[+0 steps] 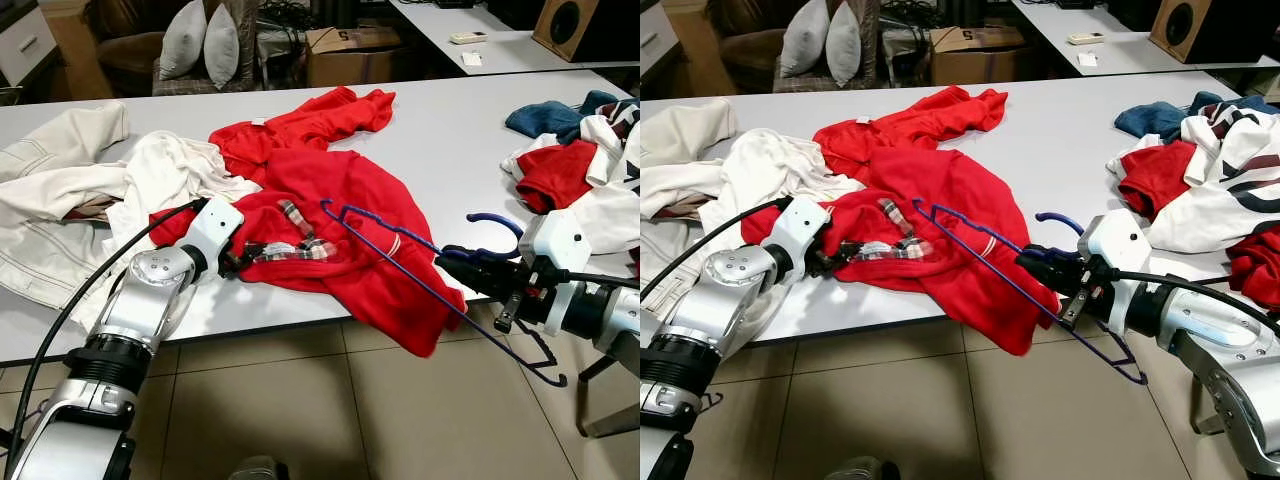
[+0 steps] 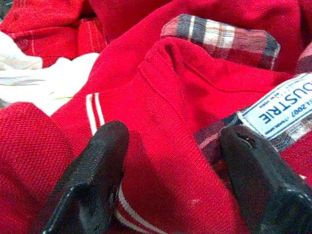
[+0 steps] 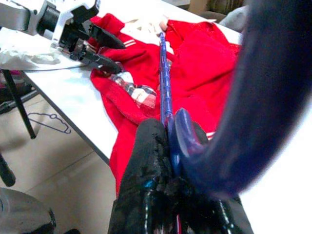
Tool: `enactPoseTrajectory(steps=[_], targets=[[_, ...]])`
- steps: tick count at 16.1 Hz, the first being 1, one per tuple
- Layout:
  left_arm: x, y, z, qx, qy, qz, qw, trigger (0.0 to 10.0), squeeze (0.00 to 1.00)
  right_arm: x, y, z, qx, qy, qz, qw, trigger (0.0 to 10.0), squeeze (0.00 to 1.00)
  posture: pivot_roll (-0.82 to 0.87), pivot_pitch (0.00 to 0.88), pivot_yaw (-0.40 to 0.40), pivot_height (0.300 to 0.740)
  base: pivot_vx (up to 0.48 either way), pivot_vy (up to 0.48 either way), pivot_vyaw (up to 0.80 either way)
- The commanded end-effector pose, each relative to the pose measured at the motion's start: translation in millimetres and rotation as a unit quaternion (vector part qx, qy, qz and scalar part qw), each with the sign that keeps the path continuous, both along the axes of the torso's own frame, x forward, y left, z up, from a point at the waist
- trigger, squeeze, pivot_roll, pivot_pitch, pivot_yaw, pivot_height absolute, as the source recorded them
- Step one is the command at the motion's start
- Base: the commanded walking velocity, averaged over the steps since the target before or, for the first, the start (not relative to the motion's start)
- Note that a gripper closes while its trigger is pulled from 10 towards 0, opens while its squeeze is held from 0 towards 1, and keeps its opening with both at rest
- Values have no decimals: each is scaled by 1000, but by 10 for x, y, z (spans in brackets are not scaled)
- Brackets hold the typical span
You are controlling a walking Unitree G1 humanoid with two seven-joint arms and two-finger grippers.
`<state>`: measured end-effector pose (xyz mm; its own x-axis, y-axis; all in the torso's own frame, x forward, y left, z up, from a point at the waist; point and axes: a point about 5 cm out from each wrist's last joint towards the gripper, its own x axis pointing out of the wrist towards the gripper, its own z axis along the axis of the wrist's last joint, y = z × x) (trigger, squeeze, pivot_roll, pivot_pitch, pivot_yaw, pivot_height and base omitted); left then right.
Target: Hang hanger
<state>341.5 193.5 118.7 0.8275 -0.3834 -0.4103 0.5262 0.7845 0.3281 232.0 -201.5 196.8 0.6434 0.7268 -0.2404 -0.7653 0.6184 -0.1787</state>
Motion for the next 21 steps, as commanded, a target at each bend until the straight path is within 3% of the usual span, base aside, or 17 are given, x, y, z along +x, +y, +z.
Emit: enactPoseTrajectory(steps=[1,9,13,16,20,21], targets=[[7,63,19,9,-2,14,1000,0,0,10,11,44,-5,-13,8,1000,10000,0,5,0,52,740,0,0,0],[50,83,114,-2,-16,14,1000,0,0,-30,27,56,-14,-1,52,999,10000,0,6,0,59,740,0,0,0],[97,77,278,-17,-52,2,999,0,0,47,36,25,-52,4,68,996,10000,0,14,0,54,740,0,0,0],[137,16,530,-47,-108,-23,993,0,0,139,84,-28,-73,6,82,994,10000,0,26,0,48,740,0,0,0],[98,-119,643,-63,-122,-80,987,0,0,280,166,-7,-68,-10,86,994,10000,0,30,0,55,740,0,0,0],[88,-167,636,-53,-119,-90,987,0,0,339,265,-10,-71,-12,112,991,10000,0,34,0,58,740,0,0,0]])
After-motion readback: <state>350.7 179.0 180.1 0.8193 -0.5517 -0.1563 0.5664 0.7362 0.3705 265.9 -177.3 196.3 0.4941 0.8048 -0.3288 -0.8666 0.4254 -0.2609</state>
